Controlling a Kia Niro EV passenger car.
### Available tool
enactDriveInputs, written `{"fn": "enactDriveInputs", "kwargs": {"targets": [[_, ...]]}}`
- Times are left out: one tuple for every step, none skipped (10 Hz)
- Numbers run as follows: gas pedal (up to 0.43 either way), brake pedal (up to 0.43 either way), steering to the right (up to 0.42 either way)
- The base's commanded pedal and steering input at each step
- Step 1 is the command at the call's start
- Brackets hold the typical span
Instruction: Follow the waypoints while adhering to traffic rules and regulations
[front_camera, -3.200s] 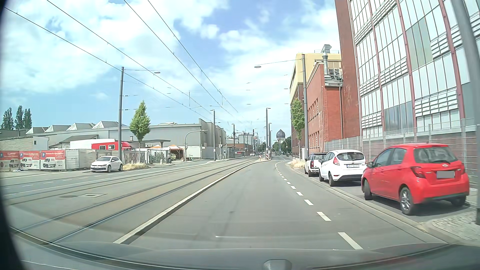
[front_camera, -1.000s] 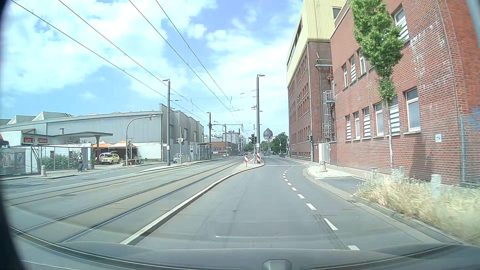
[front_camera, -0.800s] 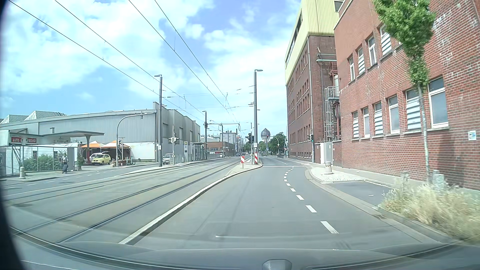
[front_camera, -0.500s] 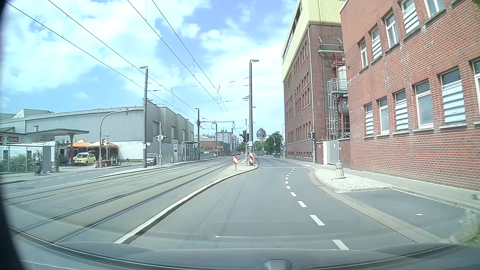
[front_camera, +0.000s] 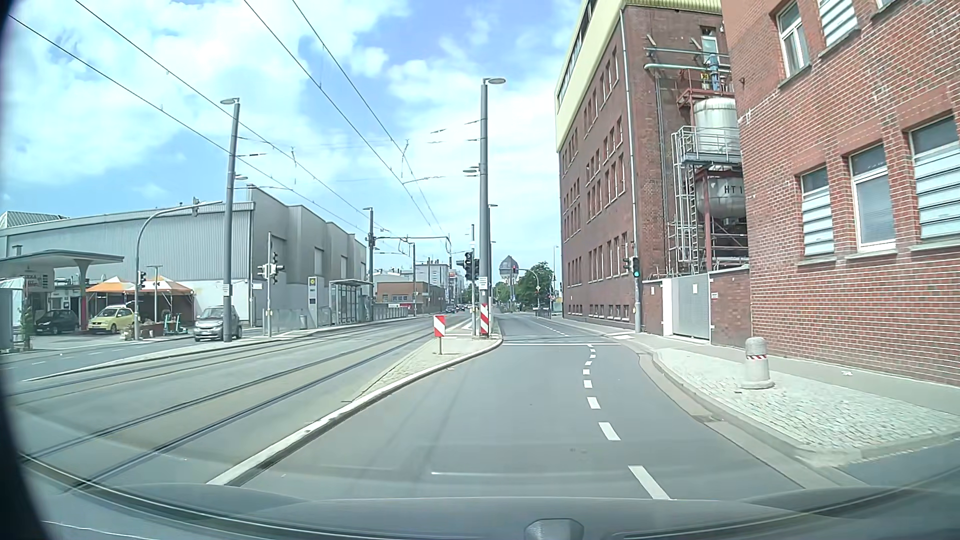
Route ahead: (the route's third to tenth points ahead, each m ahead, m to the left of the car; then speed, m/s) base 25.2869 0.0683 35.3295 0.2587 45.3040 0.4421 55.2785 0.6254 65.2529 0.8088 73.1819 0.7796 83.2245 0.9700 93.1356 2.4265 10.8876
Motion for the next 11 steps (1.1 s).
{"fn": "enactDriveInputs", "kwargs": {"targets": [[0.0,0.134,0.022],[0.0,0.134,0.027],[0.0,0.134,0.032],[0.0,0.134,0.036],[0.0,0.085,0.039],[0.0,0.024,0.039],[0.0,0.018,0.039],[0.0,0.024,0.038],[0.0,0.018,0.036],[0.0,0.018,0.028],[0.0,0.018,0.018]]}}
